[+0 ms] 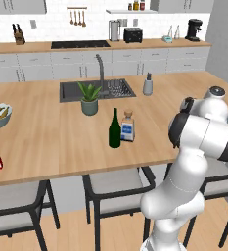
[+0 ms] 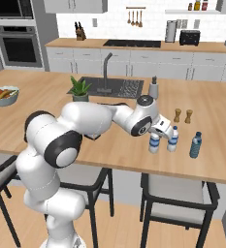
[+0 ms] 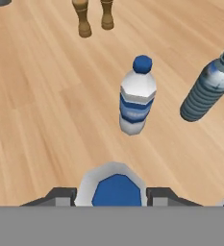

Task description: Move the plastic bottles in the middle to the plastics group, and the glass bottles in the middle to the glass group.

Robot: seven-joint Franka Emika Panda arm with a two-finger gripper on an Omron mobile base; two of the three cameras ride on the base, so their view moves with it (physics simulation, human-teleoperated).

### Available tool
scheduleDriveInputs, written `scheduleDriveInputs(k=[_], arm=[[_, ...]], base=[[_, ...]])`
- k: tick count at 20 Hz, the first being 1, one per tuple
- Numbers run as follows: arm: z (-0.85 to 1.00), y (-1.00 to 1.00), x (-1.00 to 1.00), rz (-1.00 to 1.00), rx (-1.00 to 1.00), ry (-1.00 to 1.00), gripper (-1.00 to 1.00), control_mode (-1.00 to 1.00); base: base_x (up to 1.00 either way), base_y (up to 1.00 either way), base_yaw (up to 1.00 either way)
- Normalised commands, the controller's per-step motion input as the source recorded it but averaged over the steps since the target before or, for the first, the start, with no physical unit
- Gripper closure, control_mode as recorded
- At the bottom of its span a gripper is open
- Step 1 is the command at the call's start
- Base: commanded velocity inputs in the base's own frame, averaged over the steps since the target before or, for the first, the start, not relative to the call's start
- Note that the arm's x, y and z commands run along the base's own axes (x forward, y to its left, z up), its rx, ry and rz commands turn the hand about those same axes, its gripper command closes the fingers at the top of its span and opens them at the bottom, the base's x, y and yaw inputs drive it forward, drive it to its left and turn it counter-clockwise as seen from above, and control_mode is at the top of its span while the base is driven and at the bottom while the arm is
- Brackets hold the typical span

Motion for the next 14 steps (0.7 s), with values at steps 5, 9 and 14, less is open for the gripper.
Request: scheduleDriveInputs(k=[5, 9, 14], arm=[[-0.03, 0.00, 0.00, 0.00, 0.00, 0.00, 1.00, -1.00], [-0.26, 0.00, 0.00, 0.00, 0.00, 0.00, 1.00, -1.00], [-0.29, 0.00, 0.00, 0.00, 0.00, 0.00, 1.00, -1.00]], base=[[0.00, 0.00, 0.00], [0.00, 0.00, 0.00], [0.00, 0.00, 0.00]])
